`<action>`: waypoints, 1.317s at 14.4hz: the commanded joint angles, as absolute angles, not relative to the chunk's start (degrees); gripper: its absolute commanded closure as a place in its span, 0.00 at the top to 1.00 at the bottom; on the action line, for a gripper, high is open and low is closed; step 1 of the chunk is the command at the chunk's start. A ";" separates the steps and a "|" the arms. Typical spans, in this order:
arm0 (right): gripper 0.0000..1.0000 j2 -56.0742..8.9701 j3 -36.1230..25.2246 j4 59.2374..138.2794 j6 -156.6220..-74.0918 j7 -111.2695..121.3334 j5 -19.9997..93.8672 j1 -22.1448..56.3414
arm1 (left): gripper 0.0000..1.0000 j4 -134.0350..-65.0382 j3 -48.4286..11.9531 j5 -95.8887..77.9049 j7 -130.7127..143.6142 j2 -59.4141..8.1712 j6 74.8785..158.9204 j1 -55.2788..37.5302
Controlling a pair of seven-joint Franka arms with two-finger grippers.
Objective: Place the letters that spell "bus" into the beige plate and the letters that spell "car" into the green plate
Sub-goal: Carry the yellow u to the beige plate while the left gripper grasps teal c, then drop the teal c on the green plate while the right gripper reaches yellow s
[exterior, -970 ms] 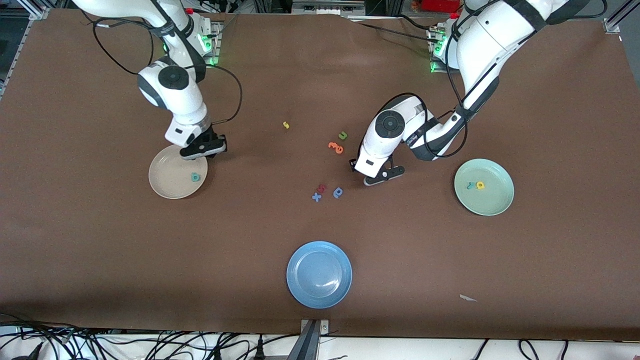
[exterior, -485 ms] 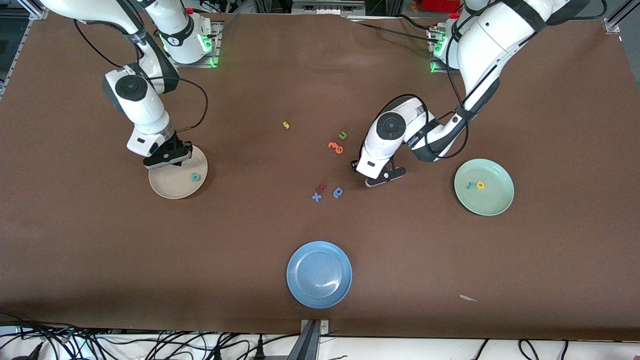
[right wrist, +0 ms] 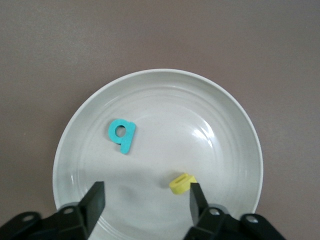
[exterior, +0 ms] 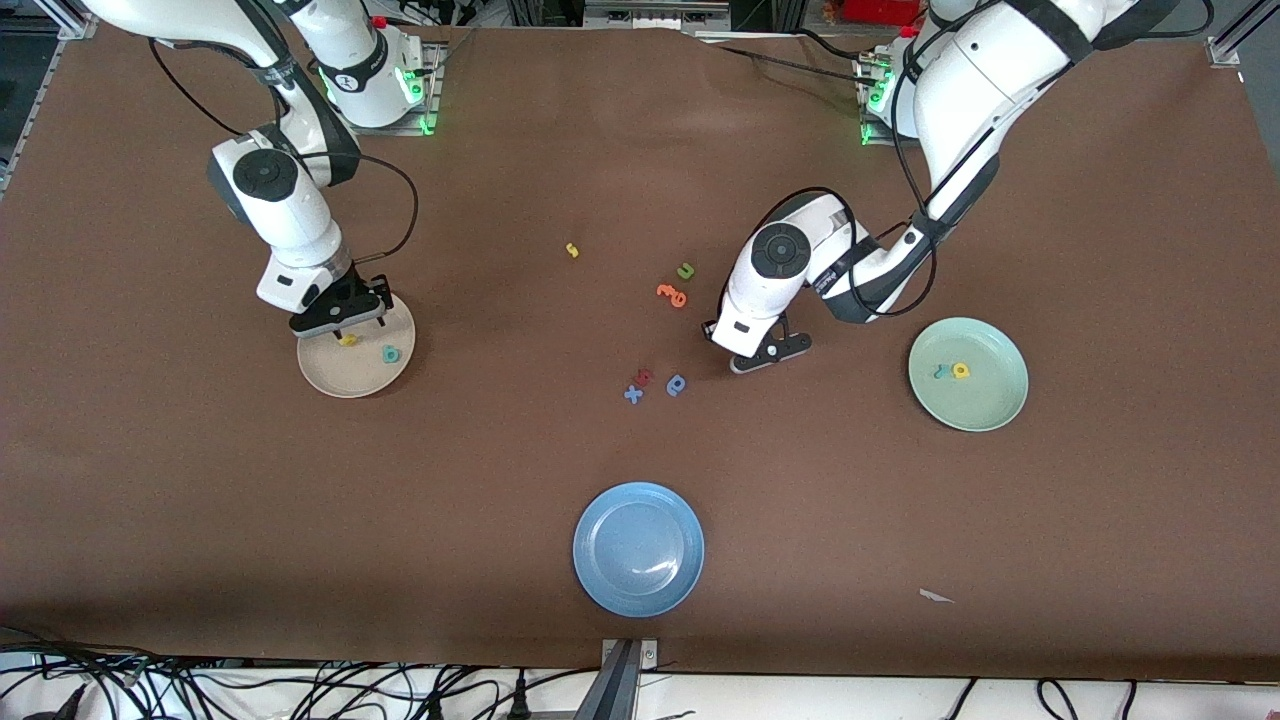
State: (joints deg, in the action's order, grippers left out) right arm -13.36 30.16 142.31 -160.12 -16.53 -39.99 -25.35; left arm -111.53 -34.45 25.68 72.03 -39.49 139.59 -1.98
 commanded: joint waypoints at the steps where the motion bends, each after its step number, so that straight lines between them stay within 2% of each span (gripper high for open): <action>1: 1.00 -9.59 33.21 142.82 -156.99 -16.26 -36.76 -26.28 | 0.21 -110.74 -34.01 27.77 74.27 -40.34 139.39 -3.16; 5: 1.00 -6.59 46.02 142.21 -152.75 -20.54 -15.95 -26.19 | 0.17 -110.66 -34.01 27.77 74.27 -40.34 139.39 -3.16; 8: 1.00 -8.08 52.80 140.46 -152.75 -34.75 -14.59 -25.93 | 0.15 -110.13 -34.10 27.86 72.96 -39.73 138.17 -2.38; 10: 1.00 -10.97 55.80 138.79 -153.01 -42.59 -14.68 -24.53 | 0.14 -106.55 -34.28 27.69 67.27 -39.02 129.87 -1.24; 13: 1.00 -14.05 55.55 137.99 -153.63 -49.20 -15.21 -16.64 | 0.13 -100.30 -34.54 26.37 52.43 -38.85 116.32 3.67; 17: 1.00 -19.32 53.01 137.72 -155.47 -53.51 -21.51 -10.39 | 0.14 -96.77 -34.54 26.72 31.60 -38.06 105.84 10.79; 19: 1.00 -22.31 47.85 137.72 -155.92 -58.95 -29.40 -4.78 | 0.14 -95.98 -34.45 27.16 22.28 -37.71 102.58 14.92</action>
State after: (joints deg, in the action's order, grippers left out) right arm -17.51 52.66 138.75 -154.69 -54.58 -22.52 -9.30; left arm -96.69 -33.98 25.78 30.64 -38.59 106.12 11.94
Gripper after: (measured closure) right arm 0.000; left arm 0.718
